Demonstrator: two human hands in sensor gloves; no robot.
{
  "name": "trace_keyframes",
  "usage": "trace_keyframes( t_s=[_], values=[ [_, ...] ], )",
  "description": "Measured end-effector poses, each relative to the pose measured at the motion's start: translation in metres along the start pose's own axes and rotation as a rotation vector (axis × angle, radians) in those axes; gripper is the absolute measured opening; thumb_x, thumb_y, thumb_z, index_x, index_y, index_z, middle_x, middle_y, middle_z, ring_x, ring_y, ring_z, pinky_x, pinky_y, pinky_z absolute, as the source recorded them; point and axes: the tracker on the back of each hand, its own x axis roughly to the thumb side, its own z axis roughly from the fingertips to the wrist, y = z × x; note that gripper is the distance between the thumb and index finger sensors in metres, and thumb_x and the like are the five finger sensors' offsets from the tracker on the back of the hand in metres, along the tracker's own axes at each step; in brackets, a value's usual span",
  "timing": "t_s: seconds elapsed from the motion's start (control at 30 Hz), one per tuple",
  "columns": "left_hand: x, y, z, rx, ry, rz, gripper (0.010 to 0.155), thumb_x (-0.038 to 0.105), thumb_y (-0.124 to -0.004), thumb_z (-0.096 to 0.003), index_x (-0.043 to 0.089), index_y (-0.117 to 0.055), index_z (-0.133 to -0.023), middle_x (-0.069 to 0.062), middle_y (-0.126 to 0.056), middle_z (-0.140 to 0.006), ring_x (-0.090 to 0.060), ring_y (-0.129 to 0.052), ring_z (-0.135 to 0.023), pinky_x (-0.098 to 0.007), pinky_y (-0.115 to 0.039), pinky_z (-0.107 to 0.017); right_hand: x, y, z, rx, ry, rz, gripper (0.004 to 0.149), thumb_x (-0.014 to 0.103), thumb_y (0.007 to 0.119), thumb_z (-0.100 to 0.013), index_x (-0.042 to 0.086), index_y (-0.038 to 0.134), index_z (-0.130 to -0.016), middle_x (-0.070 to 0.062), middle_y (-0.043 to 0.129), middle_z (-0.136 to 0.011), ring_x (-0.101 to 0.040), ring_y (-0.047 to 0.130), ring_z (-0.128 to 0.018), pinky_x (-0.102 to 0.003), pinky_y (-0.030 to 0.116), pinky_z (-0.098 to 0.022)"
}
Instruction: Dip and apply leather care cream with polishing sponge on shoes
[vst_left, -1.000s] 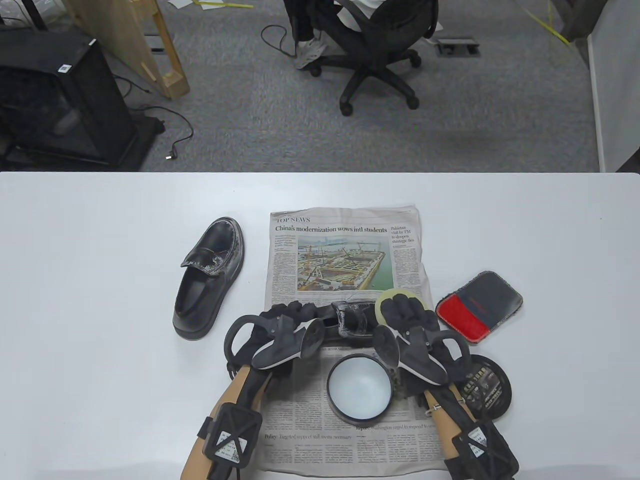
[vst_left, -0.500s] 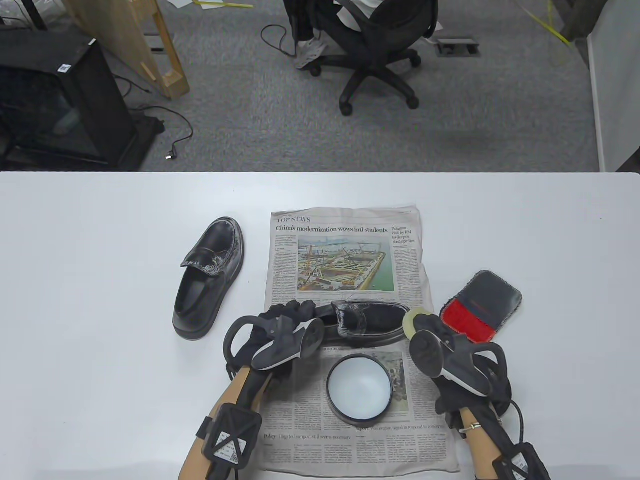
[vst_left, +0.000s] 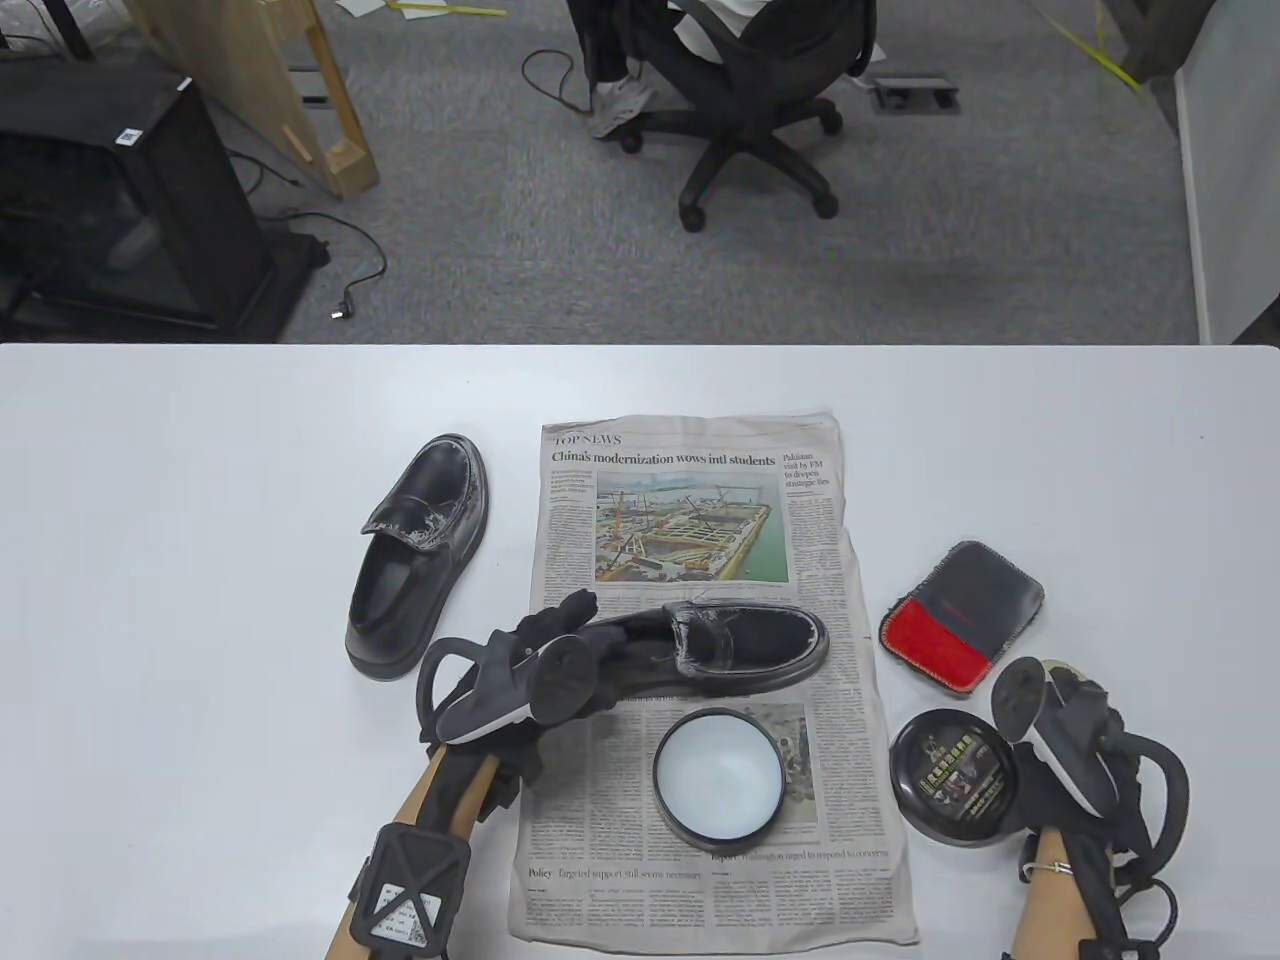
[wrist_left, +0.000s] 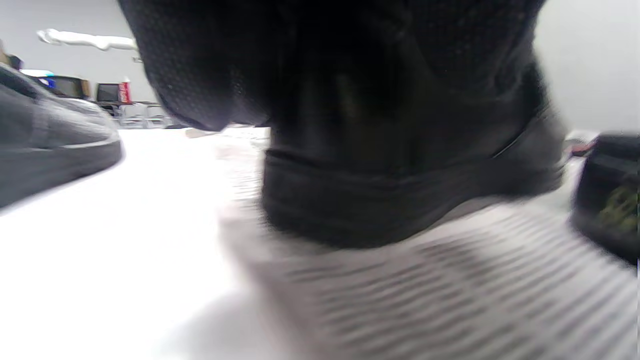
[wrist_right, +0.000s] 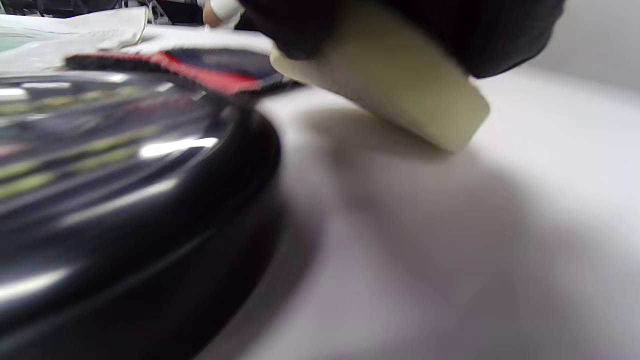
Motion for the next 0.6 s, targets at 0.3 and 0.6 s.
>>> trace_keyframes(
  t_s=[0.3, 0.6],
  values=[
    [-0.005, 0.005, 0.006, 0.151, 0.048, 0.096, 0.039, 0.047, -0.083, -0.0452, 0.04, -0.083, -0.084, -0.005, -0.091, -0.101, -0.028, -0.103, -0.072, -0.025, -0.095, -0.048, 0.02, -0.016, 0.022, -0.141, -0.193, -0.092, 0.072, 0.05, 0.049, -0.063, 0.003, 0.039, -0.117, -0.029, 0.045, -0.118, -0.055, 0.053, -0.103, -0.061, 0.057, -0.07],
    [-0.066, 0.063, 0.078, 0.498, 0.313, 0.106, 0.038, 0.049, -0.08, -0.0484, 0.036, -0.084, -0.084, -0.011, -0.096, -0.092, -0.03, -0.106, -0.059, -0.026, -0.095, -0.038, 0.061, -0.026, 0.055, -0.241, -0.462, -0.07, 0.073, 0.051, 0.05, -0.062, 0.006, 0.034, -0.118, -0.025, 0.041, -0.119, -0.052, 0.05, -0.105, -0.059, 0.054, -0.072]
  ],
)
